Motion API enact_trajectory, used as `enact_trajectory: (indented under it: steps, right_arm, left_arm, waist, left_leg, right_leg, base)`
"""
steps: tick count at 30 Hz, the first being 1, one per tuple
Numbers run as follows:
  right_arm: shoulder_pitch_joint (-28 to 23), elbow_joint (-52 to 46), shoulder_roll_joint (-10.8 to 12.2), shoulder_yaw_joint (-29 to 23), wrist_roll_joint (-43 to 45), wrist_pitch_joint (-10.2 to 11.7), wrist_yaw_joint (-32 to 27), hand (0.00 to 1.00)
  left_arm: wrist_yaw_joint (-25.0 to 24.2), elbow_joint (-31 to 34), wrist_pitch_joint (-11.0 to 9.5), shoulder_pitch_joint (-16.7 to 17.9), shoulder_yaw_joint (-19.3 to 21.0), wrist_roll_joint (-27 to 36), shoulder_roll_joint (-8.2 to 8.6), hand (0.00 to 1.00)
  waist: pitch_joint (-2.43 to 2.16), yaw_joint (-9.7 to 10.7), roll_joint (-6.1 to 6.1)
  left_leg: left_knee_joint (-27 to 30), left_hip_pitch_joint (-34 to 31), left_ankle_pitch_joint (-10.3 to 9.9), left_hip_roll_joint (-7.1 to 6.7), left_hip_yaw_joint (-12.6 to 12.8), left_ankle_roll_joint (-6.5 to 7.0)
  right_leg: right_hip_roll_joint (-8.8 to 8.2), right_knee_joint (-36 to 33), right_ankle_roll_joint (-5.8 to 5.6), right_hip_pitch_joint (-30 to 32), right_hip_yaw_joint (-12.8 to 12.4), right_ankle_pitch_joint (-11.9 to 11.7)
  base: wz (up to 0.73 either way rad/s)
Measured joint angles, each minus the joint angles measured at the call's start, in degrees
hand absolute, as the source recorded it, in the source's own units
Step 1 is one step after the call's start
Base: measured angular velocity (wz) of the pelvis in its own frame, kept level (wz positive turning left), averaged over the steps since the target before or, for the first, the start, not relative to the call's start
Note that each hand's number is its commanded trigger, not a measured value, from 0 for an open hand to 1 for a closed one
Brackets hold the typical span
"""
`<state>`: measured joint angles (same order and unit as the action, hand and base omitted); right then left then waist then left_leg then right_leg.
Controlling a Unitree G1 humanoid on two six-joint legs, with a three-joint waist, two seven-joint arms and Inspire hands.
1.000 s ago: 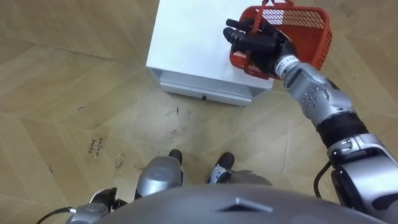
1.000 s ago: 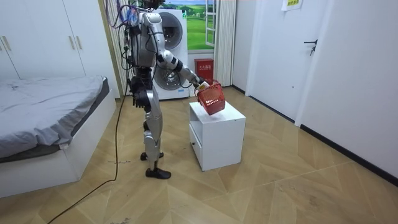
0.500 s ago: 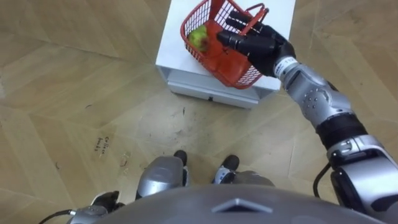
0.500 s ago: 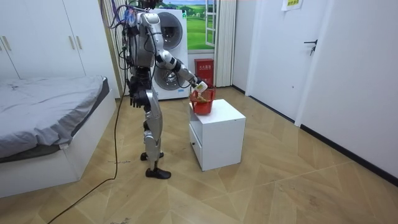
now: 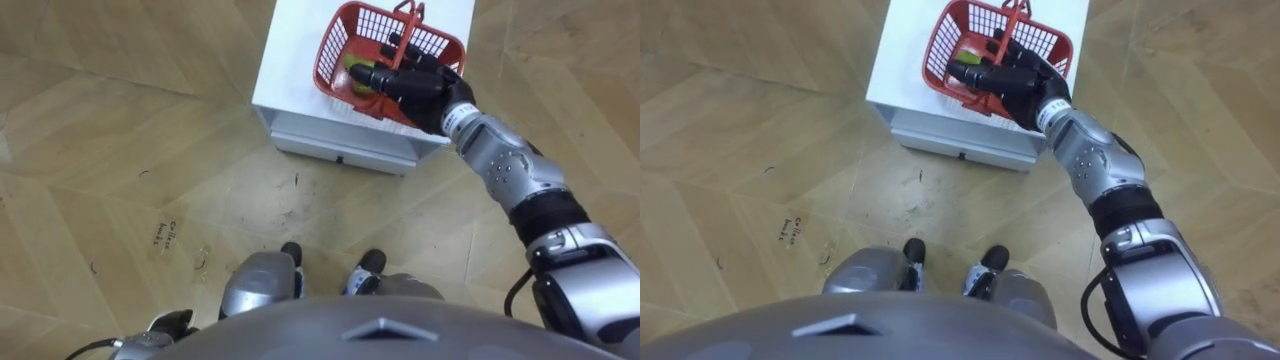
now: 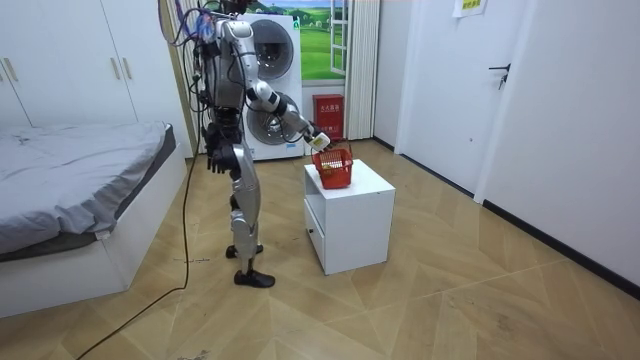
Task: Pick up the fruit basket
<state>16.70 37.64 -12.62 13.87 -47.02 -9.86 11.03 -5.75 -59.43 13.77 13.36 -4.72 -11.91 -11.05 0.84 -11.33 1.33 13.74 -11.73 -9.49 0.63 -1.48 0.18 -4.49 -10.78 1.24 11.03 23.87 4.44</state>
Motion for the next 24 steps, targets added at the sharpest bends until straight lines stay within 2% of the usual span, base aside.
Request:
enact_trajectory:
  steps: [4,19,24]
  right_arm:
    - [0.0,1.0,0.1,0.0,0.1,0.0,0.4,0.00]
    - [0.0,1.8,0.1,-0.1,0.4,0.0,0.4,0.00]
    - [0.0,1.6,0.1,-3.1,1.9,0.1,0.3,0.00]
  left_arm:
    - [0.0,-0.1,0.0,-0.1,0.0,0.1,0.58,0.00]
    - [0.0,-1.5,0.0,-0.3,0.0,0.5,0.60,0.00]
    - [0.0,-1.6,0.0,-0.3,0.1,0.4,0.71,0.00]
  waist:
    - [-0.05,0.1,-0.01]
    - [-0.15,1.5,0.46]
    - [-0.16,2.2,0.47]
  left_leg:
    - [0.0,0.3,0.0,-0.05,0.0,0.06]
    - [0.2,0.3,0.1,-0.29,0.1,0.14]
    - [0.2,0.3,0.1,-0.27,0.1,0.15]
  right_leg:
    - [-0.10,-0.1,-0.13,0.0,0.1,0.1]
    - [-0.48,-0.9,-0.26,0.0,0.0,0.5]
    - [-0.48,-0.9,-0.24,0.0,0.0,0.5]
  base:
    - [0.00]
    - [0.00]
    - [0.00]
